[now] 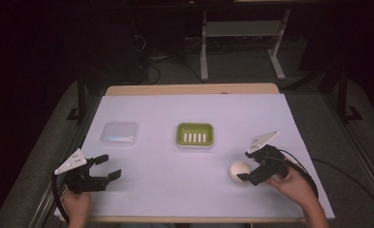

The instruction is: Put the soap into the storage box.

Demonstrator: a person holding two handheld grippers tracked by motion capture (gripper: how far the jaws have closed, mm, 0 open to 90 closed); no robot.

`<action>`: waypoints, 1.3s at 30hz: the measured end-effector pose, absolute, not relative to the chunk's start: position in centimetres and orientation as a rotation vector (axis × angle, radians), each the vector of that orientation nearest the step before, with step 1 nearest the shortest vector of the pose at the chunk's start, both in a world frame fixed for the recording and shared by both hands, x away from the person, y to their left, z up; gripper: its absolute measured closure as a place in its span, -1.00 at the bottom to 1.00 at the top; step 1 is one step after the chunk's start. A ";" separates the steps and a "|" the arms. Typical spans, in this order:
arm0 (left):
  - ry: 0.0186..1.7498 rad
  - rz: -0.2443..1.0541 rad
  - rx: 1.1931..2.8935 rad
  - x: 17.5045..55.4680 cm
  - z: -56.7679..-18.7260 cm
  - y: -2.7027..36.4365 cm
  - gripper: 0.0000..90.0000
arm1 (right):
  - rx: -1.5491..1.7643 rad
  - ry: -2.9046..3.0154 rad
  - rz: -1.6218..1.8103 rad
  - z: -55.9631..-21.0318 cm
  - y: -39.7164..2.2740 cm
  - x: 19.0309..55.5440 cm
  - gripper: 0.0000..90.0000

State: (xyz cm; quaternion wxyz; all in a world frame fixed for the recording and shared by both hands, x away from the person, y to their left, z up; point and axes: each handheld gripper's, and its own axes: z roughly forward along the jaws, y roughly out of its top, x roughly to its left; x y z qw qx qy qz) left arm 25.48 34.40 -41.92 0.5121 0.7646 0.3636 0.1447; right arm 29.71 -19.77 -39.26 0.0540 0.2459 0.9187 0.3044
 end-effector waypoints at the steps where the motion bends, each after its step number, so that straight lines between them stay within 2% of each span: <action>1: 0.878 0.348 1.836 25.5 -41.9 34.4 -0.68 | 0.739 2.789 0.930 -39.4 -19.7 29.8 -0.69; 39: 0.865 0.341 1.854 25.7 -41.9 34.2 -0.68 | 0.767 2.815 0.799 -43.0 -18.4 30.0 -0.68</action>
